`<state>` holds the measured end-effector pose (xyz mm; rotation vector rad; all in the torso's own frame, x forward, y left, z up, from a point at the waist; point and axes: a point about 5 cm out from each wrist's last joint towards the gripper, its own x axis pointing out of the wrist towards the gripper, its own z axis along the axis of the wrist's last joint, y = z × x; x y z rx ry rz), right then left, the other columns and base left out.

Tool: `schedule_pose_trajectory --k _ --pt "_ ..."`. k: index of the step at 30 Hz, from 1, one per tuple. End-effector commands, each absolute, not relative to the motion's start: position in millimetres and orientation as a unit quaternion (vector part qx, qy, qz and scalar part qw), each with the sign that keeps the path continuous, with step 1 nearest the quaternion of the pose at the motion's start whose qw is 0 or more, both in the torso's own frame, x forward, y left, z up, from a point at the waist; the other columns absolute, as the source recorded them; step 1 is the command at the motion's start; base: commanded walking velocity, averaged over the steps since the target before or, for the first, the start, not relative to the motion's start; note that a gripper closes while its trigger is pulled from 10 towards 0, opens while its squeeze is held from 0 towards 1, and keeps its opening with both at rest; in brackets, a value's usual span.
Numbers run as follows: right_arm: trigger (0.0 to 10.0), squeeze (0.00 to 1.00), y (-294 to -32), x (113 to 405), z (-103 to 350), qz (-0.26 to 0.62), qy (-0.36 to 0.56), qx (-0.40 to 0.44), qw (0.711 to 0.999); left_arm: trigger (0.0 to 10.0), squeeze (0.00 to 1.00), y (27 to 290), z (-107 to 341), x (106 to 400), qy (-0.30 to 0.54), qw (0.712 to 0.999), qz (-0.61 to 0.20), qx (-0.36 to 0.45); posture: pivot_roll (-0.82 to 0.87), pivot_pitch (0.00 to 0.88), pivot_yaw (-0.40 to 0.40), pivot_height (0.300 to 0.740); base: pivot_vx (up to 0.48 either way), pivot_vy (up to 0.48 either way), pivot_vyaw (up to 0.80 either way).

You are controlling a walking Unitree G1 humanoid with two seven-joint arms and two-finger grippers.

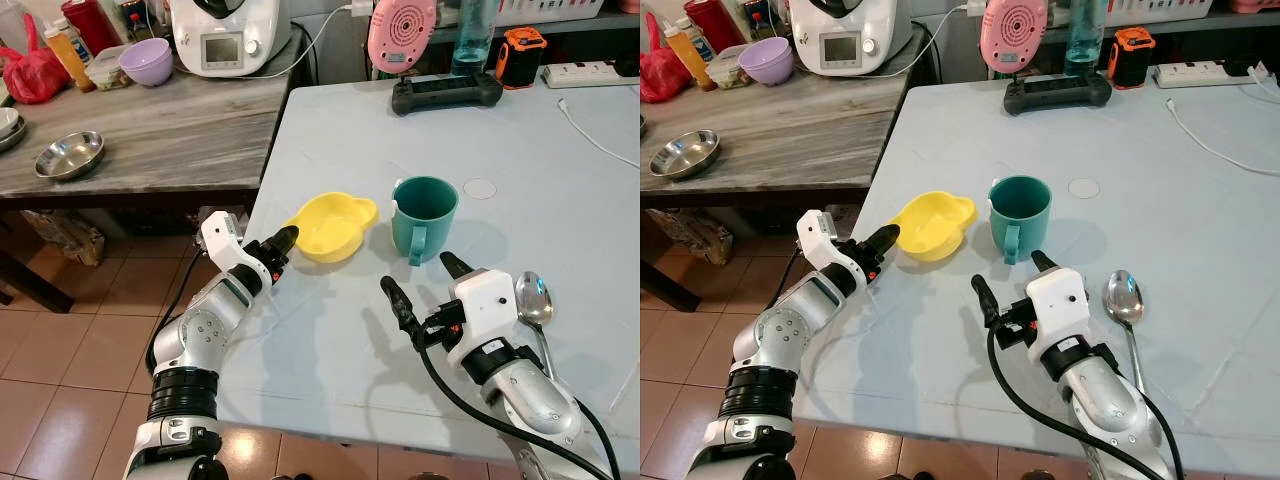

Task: Setting the table

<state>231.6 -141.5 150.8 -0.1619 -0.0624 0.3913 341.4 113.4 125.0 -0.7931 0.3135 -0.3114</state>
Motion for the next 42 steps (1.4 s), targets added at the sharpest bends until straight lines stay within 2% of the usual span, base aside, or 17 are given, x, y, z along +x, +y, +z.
schedule_pose_trajectory --k 1,9,21,27,28,29,30,31,32,33,36,39,41,42 --pt "10.0 0.00 -135 231 152 0.208 -0.033 -0.077 0.975 0.0 0.00 119 129 342 0.145 0.899 -0.142 -0.387 -0.23 0.108 0.172 0.740 0.000 0.000 0.00" --pt "10.0 0.00 -133 232 151 0.213 -0.033 -0.078 0.973 0.0 0.00 123 136 340 0.136 0.899 -0.140 -0.392 -0.22 0.107 0.167 0.740 0.000 0.000 0.00" --pt "10.0 0.00 -133 240 153 0.235 -0.033 -0.079 0.968 0.0 0.00 148 134 322 0.121 0.915 -0.083 -0.377 -0.20 0.096 0.145 0.740 0.000 0.000 0.00" --pt "10.0 0.00 -130 244 153 0.244 -0.034 -0.078 0.966 0.0 0.00 146 134 319 0.125 0.916 -0.072 -0.375 -0.18 0.089 0.132 0.740 0.000 0.000 0.00" --pt "10.0 0.00 -130 244 153 0.245 -0.034 -0.078 0.966 2.7 0.00 145 133 320 0.130 0.917 -0.068 -0.370 -0.18 0.089 0.132 0.740 0.000 0.000 0.00" --pt "10.0 0.00 -130 244 153 0.245 -0.034 -0.078 0.966 2.7 0.00 145 133 320 0.130 0.917 -0.068 -0.370 -0.18 0.089 0.132 0.740 0.000 0.000 0.00" --pt "10.0 0.00 -129 245 153 0.249 -0.034 -0.080 0.965 10.0 0.00 143 134 323 0.130 0.918 -0.064 -0.370 -0.18 0.089 0.132 0.740 0.000 0.000 0.00" --pt "10.0 0.00 -129 245 153 0.249 -0.034 -0.080 0.964 10.0 0.00 141 137 325 0.123 0.916 -0.066 -0.376 -0.18 0.087 0.131 0.740 0.000 0.000 0.00" --pt "10.0 0.00 -129 245 153 0.249 -0.034 -0.079 0.965 10.0 0.36 141 140 326 0.115 0.915 -0.067 -0.380 -0.18 0.087 0.131 0.740 0.000 0.000 0.00" --pt "10.0 0.00 -129 246 154 0.247 -0.034 -0.075 0.965 10.0 1.00 140 145 327 0.102 0.916 -0.068 -0.381 -0.18 0.088 0.134 0.740 0.000 0.000 0.00" --pt "10.0 0.00 -129 246 154 0.247 -0.035 -0.075 0.965 10.0 1.00 142 148 327 0.088 0.921 -0.067 -0.373 -0.18 0.088 0.137 0.740 0.000 0.000 0.00" --pt "10.0 0.00 -127 247 154 0.257 -0.035 -0.080 0.962 10.0 1.00 150 154 321 0.049 0.946 -0.067 -0.312 -0.18 0.090 0.139 0.740 0.000 0.000 0.00" --pt "10.0 0.00 -124 251 153 0.278 -0.031 -0.091 0.956 10.0 1.00 157 155 307 0.022 0.967 -0.084 -0.238 -0.17 0.092 0.138 0.740 0.000 0.000 0.00" --pt "10.0 0.00 -124 251 153 0.278 -0.031 -0.091 0.956 10.0 1.00 157 155 307 0.022 0.967 -0.084 -0.238 -0.17 0.092 0.138 0.740 0.000 0.000 0.00"
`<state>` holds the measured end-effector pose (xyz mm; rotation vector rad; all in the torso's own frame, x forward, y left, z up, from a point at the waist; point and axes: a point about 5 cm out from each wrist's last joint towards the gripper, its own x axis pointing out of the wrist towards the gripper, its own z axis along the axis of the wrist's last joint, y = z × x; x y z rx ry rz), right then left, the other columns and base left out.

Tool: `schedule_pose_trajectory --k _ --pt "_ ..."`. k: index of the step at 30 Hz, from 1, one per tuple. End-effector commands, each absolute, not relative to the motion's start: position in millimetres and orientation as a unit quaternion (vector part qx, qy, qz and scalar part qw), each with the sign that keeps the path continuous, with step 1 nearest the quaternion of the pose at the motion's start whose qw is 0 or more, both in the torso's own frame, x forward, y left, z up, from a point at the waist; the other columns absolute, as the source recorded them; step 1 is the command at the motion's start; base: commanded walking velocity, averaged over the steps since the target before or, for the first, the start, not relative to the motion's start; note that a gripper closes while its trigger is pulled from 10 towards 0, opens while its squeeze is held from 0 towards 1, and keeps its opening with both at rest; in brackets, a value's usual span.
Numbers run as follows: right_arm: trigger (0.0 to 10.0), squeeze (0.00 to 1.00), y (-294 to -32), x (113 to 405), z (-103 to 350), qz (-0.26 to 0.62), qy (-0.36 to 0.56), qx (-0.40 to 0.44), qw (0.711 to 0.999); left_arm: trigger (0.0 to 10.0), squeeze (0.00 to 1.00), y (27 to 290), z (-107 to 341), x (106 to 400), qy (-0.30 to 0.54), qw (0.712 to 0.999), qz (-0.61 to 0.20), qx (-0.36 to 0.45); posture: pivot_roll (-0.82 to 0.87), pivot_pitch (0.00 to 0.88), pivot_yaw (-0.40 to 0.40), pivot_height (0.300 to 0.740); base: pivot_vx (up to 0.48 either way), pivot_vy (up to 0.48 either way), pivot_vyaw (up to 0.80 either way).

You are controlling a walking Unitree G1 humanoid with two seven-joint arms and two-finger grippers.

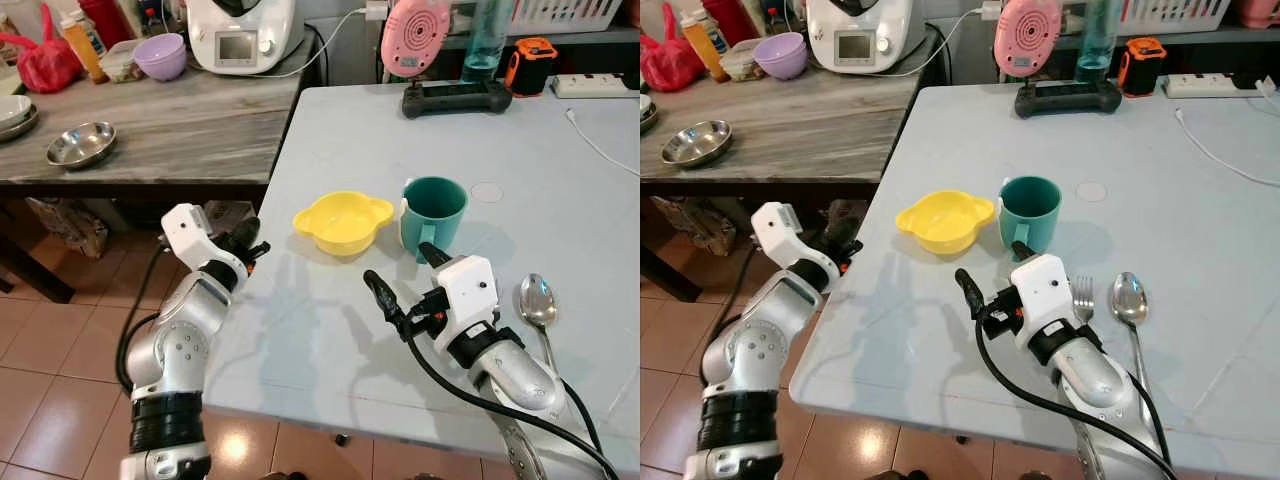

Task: Setting the table

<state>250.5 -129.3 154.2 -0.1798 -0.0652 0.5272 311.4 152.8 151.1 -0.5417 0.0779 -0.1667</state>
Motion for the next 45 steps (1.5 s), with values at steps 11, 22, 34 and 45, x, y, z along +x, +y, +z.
schedule_pose_trajectory --k 11,22,34,45 --pt "10.0 0.00 -107 256 155 0.370 -0.023 -0.110 0.922 10.0 1.00 161 125 249 0.039 0.983 -0.145 -0.110 -0.12 0.095 0.110 0.740 0.000 0.000 0.00" --pt "10.0 0.00 -90 291 169 0.385 -0.023 -0.184 0.904 10.0 1.00 140 125 229 0.024 0.969 -0.239 -0.063 -0.09 0.097 0.093 0.740 0.000 0.000 0.00" --pt "10.0 0.00 -88 325 173 0.389 0.012 -0.281 0.877 10.0 1.00 132 126 226 0.013 0.963 -0.265 -0.036 -0.09 0.114 0.091 0.740 0.000 0.000 0.00" --pt "10.0 0.00 -90 336 168 0.416 0.025 -0.356 0.836 10.0 1.00 129 124 226 0.010 0.963 -0.267 -0.036 -0.09 0.117 0.079 0.740 0.000 0.000 0.00"
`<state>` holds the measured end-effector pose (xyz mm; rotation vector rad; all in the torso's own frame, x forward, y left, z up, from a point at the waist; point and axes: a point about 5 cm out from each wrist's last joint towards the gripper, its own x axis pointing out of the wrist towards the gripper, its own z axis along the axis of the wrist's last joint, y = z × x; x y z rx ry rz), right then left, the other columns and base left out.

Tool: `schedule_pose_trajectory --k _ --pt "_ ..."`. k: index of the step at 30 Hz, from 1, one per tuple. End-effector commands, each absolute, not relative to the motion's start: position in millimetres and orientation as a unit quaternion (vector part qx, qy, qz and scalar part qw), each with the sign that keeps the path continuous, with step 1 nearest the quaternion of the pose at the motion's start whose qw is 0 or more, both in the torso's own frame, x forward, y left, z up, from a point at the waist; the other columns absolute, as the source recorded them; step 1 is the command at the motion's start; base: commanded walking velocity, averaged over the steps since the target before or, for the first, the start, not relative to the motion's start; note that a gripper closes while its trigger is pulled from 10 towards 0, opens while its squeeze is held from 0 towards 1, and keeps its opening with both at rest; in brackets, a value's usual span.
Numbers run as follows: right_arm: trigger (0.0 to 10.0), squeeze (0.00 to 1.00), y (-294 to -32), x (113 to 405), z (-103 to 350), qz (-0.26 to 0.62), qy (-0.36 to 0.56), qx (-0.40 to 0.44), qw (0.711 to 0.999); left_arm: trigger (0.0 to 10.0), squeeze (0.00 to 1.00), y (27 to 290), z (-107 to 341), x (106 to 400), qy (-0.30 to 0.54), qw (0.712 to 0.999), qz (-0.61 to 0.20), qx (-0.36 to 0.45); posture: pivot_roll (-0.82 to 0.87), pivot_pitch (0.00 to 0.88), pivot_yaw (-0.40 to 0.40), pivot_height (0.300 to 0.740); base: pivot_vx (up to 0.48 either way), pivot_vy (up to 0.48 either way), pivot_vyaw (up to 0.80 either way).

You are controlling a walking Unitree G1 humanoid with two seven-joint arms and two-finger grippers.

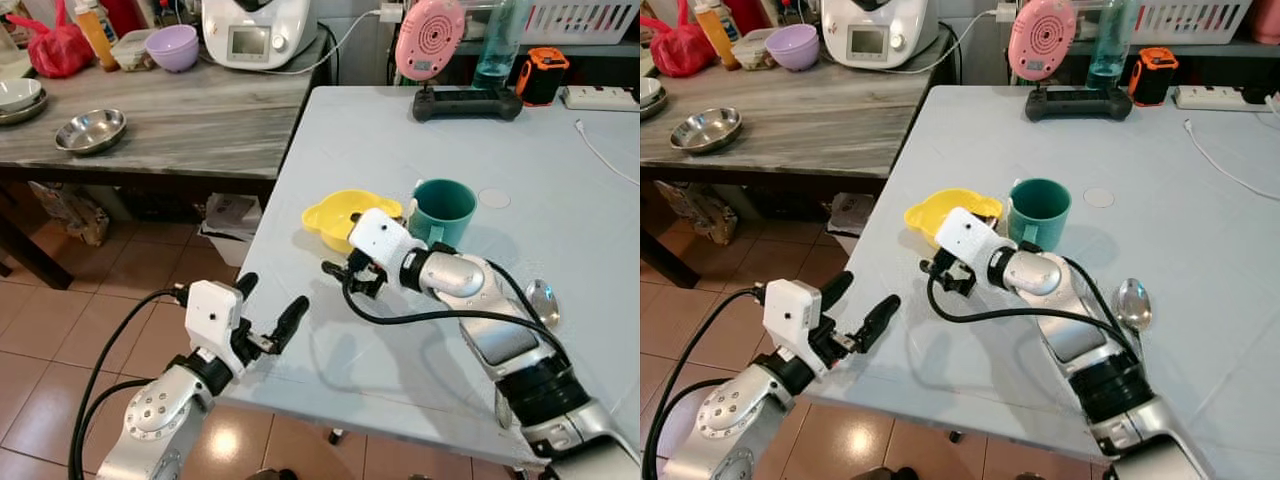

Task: Setting the table

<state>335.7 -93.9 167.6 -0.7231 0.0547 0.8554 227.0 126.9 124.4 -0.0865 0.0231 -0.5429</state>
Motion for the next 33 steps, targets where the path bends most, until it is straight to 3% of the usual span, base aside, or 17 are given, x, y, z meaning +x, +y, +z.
schedule_pose_trajectory --k 1,3,4,5,6,17,33 --pt "10.0 0.00 -91 338 168 0.415 0.021 -0.370 0.831 10.0 1.00 128 124 226 0.010 0.963 -0.266 -0.036 -0.09 0.117 0.079 0.740 0.000 0.000 0.00" --pt "10.0 0.00 -92 342 167 0.413 0.016 -0.389 0.823 10.0 1.00 127 123 226 0.011 0.963 -0.266 -0.037 -0.09 0.117 0.079 0.740 0.000 0.000 0.00" --pt "3.8 0.00 -93 344 167 0.418 0.014 -0.400 0.816 10.0 1.00 126 122 225 0.011 0.963 -0.268 -0.038 -0.09 0.117 0.076 0.740 0.000 0.000 0.00" --pt "3.8 0.00 -93 344 167 0.418 0.014 -0.400 0.816 10.0 1.00 126 122 225 0.011 0.963 -0.268 -0.038 -0.09 0.117 0.076 0.740 0.000 0.000 0.00" --pt "0.0 0.00 -93 345 167 0.420 0.014 -0.404 0.812 10.0 1.00 125 122 225 0.012 0.962 -0.270 -0.039 -0.09 0.117 0.076 0.740 0.000 0.000 0.00" --pt "0.0 0.00 -100 357 162 0.429 0.019 -0.439 0.789 10.0 1.00 119 124 223 0.010 0.958 -0.287 -0.021 -0.08 0.112 0.065 0.740 0.000 0.000 0.00" --pt "0.0 0.00 -103 357 153 0.434 0.015 -0.438 0.787 10.0 1.00 119 125 224 0.011 0.959 -0.283 -0.012 -0.08 0.105 0.072 0.740 0.000 0.000 0.00"
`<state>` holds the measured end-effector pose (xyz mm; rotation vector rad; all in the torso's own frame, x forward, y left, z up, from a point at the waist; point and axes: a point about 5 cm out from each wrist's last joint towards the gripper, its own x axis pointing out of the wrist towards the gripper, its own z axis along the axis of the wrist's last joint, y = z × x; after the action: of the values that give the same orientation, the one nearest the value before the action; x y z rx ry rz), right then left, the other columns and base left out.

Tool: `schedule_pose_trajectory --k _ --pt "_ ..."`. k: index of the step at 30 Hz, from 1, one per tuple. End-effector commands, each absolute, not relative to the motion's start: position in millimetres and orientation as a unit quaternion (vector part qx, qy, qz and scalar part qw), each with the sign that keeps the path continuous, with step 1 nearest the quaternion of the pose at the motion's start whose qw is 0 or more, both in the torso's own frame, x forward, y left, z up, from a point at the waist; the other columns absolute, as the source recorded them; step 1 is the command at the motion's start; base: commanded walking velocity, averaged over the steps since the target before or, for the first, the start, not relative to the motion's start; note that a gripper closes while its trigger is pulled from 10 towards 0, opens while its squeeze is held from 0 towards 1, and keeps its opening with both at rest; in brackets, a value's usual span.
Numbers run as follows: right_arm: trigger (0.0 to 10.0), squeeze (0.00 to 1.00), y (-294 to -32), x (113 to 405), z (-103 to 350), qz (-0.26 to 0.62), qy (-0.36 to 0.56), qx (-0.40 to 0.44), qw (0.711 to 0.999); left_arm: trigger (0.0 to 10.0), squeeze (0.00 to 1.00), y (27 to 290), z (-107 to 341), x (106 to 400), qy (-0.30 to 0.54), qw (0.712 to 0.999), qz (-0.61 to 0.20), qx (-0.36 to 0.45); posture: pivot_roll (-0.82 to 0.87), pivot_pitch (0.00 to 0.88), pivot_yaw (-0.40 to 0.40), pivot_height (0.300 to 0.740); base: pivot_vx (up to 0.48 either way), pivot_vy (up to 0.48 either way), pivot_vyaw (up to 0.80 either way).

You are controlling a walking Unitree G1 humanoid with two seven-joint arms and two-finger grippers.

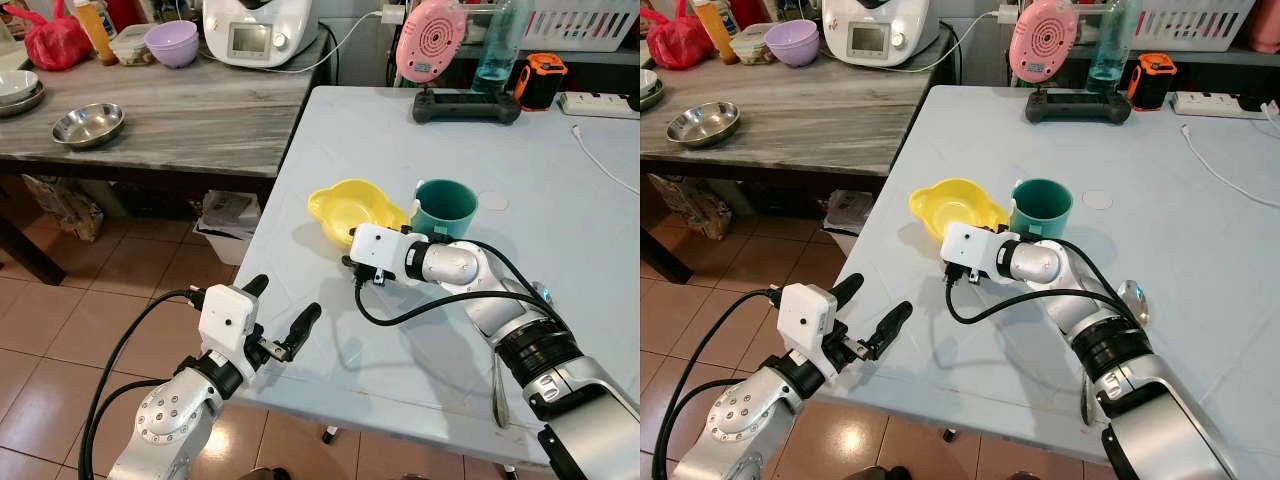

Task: Setting the table

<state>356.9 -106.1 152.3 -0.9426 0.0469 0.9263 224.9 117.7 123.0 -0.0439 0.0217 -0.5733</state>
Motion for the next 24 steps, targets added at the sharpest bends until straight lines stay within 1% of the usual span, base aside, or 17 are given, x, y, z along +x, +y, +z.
schedule_pose_trajectory --k 1,6,8,24 --pt "0.0 0.00 -103 356 153 0.434 0.013 -0.438 0.787 10.0 1.00 119 125 224 0.011 0.959 -0.283 -0.010 -0.08 0.105 0.072 0.740 0.000 0.000 0.00" --pt "0.0 0.00 -104 356 154 0.425 0.002 -0.435 0.794 10.0 1.00 120 125 225 0.010 0.960 -0.280 -0.006 -0.08 0.102 0.075 0.740 0.000 0.000 0.00" --pt "0.0 0.00 -104 356 156 0.417 -0.007 -0.429 0.801 10.0 1.00 121 124 226 0.011 0.960 -0.278 -0.004 -0.08 0.098 0.078 0.740 0.000 0.000 0.00" --pt "0.0 0.00 -99 351 167 0.421 -0.046 -0.413 0.806 10.0 1.00 124 125 236 0.005 0.962 -0.273 0.005 -0.08 0.069 0.088 0.740 0.000 0.000 0.00"
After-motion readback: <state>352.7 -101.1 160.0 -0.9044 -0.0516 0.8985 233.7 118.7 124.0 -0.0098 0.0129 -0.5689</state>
